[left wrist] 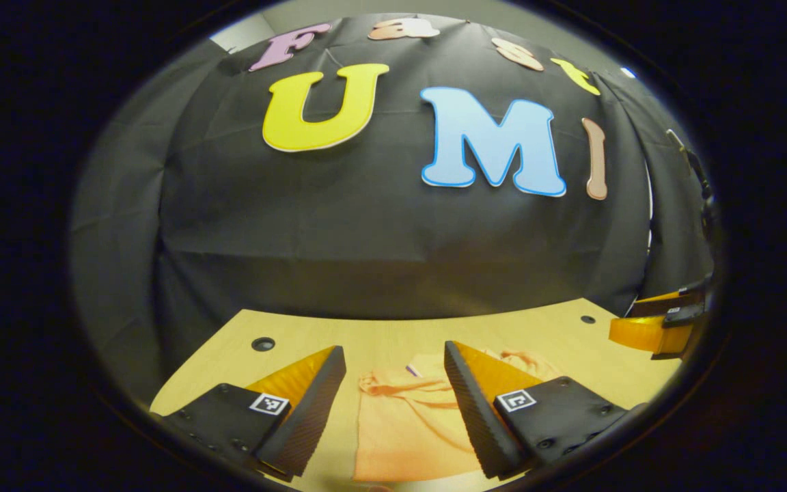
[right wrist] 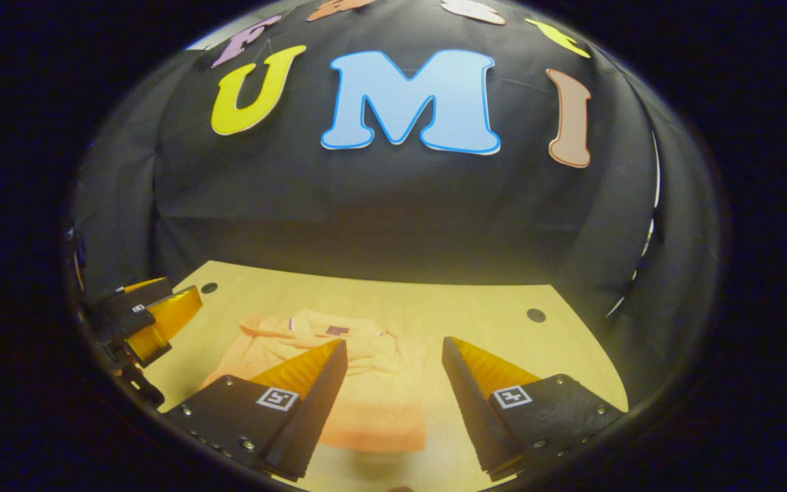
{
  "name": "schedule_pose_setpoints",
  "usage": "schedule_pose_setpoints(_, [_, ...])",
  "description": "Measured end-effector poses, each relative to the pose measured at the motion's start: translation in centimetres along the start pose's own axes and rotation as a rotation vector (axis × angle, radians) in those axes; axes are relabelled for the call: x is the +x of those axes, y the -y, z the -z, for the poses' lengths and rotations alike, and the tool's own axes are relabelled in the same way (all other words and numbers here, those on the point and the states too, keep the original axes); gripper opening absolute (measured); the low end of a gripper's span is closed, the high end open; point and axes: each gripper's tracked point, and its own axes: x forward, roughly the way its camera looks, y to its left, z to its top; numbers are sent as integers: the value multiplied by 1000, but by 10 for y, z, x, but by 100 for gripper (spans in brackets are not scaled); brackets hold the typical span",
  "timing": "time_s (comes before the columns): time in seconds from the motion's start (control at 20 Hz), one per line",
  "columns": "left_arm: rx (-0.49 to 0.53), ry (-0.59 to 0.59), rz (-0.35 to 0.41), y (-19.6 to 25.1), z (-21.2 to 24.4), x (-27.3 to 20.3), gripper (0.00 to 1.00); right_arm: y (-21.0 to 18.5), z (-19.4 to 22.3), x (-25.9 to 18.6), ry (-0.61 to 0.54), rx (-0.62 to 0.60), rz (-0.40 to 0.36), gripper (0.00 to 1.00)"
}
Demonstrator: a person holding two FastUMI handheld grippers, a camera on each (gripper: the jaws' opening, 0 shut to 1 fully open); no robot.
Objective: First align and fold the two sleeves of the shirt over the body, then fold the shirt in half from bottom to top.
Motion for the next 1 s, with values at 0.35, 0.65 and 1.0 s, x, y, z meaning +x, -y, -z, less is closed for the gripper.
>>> schedule_pose_setpoints(0.35, [-22,46,-39,20,-15,-64,94,14,-16,-71,98,-22,-15,88])
schedule_pose_setpoints(0.65, [-17,116,-94,36,-40,-127,94,31,-17,-121,167,-43,-36,88])
schedule_pose_setpoints(1.0, [54,174,-81,56,-60,-169,94,34,-17,-158,235,-67,-18,88])
